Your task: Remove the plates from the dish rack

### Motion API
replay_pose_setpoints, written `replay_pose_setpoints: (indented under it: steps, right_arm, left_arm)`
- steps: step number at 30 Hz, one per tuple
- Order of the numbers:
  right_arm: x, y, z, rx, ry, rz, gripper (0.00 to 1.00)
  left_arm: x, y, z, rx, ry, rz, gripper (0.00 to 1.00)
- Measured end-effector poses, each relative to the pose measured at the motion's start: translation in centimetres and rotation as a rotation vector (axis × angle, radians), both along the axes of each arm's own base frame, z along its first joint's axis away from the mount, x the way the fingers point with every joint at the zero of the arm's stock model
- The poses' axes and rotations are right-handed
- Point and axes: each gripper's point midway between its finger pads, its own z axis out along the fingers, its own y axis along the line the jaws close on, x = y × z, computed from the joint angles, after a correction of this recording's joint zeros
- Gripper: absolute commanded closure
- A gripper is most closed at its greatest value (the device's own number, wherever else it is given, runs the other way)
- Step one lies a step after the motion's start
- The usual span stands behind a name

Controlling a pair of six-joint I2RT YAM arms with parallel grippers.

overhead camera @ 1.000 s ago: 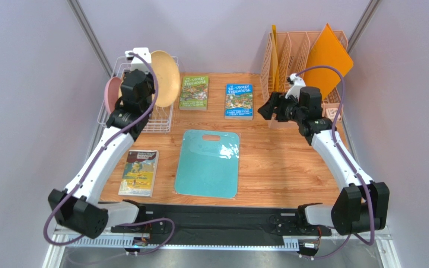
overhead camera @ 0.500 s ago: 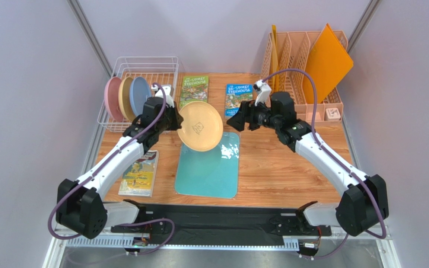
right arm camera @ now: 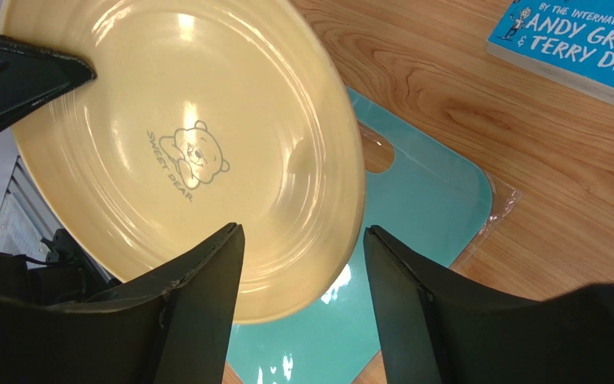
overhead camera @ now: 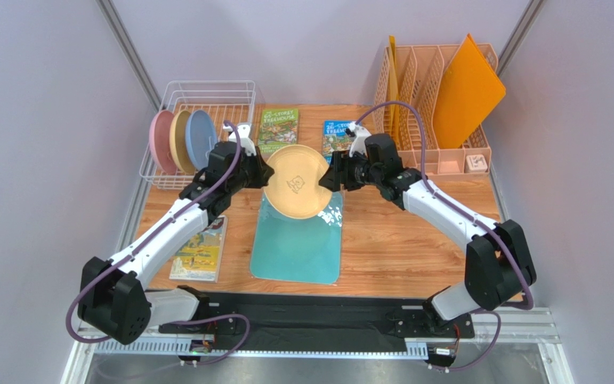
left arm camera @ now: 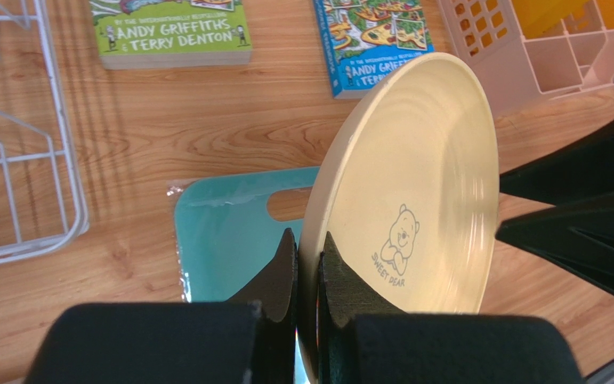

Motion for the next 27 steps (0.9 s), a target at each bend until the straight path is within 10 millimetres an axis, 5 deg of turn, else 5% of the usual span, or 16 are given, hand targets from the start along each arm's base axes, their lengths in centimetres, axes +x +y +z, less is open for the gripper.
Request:
replay_pose_setpoints:
  steps: [5, 8, 9, 11, 16, 17, 19, 20, 21, 27]
  right_arm:
    - [0.3, 0.1, -0.4, 0.000, 0.007, -0.005, 0.41]
    - [0.3, 0.1, -0.4, 0.003, 0.003, -0.005, 0.58]
    - [0.3, 0.1, -0.5, 0.001, 0.001, -0.007, 0.82]
    - [0.6, -0.2, -0.9, -0.008, -0.006, -0.018, 1.00]
    - [0.8, -0.9, -1.3, 0.004, 0.015, -0.048, 1.00]
    - [0.7, -0.9, -1.4, 0.006, 0.016, -0.047, 1.00]
    - [0.5, -1.3, -1.6, 0.010, 0.016, -0.052, 1.00]
    - [0.4, -1.7, -1.6, 0.009, 0.013, -0.058, 1.00]
    - [0.1, -2.2, -1.8, 0.001, 0.016, -0.067, 1.00]
    - [-0.9, -9.6, -2.4, -0.085, 0.043, -0.251, 1.00]
  left_arm:
    - [-0.4, -0.9, 0.0, -0.026, -0.003, -0.027, 1.00]
    - [-0.6, -1.1, 0.0, -0.041, -0.010, -0.037, 1.00]
    - [-0.7, -1.1, 0.0, -0.041, -0.011, -0.037, 1.00]
    - [-0.7, -0.9, 0.2, -0.042, -0.020, -0.034, 1.00]
    - [-1.0, -0.7, 0.2, -0.044, -0.027, -0.032, 0.98]
    - [-1.0, -0.7, 0.2, -0.044, -0.029, -0.033, 0.66]
    - [-1.2, -0.9, 0.1, -0.048, -0.026, -0.042, 0.34]
    - [-1.3, -1.1, 0.1, -0.052, -0.026, -0.048, 0.08]
    - [-1.2, -1.2, 0.3, -0.061, -0.030, -0.047, 0.01]
    - [-1.6, 0.0, 1.1, -0.029, -0.103, -0.020, 0.01]
